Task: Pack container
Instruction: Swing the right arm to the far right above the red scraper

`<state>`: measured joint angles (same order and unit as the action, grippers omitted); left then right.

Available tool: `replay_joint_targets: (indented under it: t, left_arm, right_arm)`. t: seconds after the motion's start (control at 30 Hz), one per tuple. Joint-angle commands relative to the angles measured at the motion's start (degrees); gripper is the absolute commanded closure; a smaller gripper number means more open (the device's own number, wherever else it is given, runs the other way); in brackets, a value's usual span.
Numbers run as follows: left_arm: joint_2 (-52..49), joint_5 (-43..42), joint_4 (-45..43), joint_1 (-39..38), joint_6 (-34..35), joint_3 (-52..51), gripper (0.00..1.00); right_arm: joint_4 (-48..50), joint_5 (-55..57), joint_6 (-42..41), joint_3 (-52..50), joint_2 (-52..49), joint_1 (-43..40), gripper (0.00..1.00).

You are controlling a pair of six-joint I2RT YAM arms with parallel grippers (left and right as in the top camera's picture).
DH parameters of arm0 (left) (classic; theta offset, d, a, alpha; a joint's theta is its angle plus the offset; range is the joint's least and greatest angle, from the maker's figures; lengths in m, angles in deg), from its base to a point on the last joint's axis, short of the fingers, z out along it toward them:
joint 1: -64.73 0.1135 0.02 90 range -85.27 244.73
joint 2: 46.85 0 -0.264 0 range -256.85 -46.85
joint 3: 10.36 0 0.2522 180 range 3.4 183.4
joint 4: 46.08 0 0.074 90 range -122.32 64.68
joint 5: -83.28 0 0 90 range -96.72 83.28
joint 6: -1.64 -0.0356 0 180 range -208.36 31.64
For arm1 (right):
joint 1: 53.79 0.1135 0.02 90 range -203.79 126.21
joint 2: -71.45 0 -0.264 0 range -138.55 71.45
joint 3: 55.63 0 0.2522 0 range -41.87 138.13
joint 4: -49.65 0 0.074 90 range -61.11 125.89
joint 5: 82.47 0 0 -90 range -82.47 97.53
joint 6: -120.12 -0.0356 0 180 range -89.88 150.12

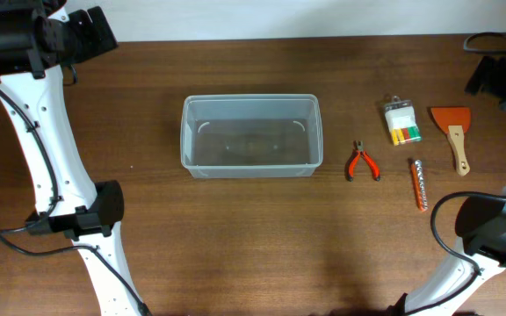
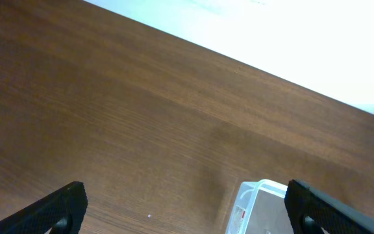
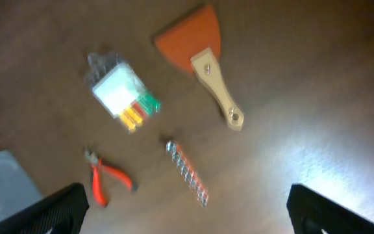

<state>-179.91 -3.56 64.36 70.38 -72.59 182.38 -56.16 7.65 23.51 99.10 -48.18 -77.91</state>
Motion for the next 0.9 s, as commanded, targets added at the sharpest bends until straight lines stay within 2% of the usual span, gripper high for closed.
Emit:
replay_joint_targets:
  t: [0.0,0.07,0.13,0.3,0.37,0.43,0.87]
  left_arm:
    - [1.7,-0.4,0.0,0.0,-0.9,0.7,0.01]
    - [1.7,-0.4,0.0,0.0,-0.9,0.7,0.01]
    - [1.7,-0.4,0.0,0.1,-0.9,0.7,0.01]
    - [1.7,-0.4,0.0,0.1,-0.9,0.6,0.01]
    - [1.7,-0.4,0.0,0.1,-0.9,0.6,0.01]
    - [1.7,-0.4,0.0,0.1,-0.9,0.6,0.01]
    - [1.7,-0.4,0.0,0.2,-0.9,0.0,0.01]
  right_arm:
    - [2.9,0.1,10.9,0.6,0.2,-0.4,0.01]
    - [4.6,0.2,16.3,0.6,0.2,-0.4,0.01]
    - [6.0,0.6,18.4,0.6,0.2,-0.4,0.01]
    - [6.0,0.5,18.8,0.6,0.2,-0.4,0.01]
    - [7.1,0.5,26.3,-0.3,0.0,-0.5,0.01]
    - [8.9,0.6,29.1,-1.6,-0.7,-1.0,0.01]
    - [7.6,4.9,28.0,-1.9,-16.1,-3.3,0.01]
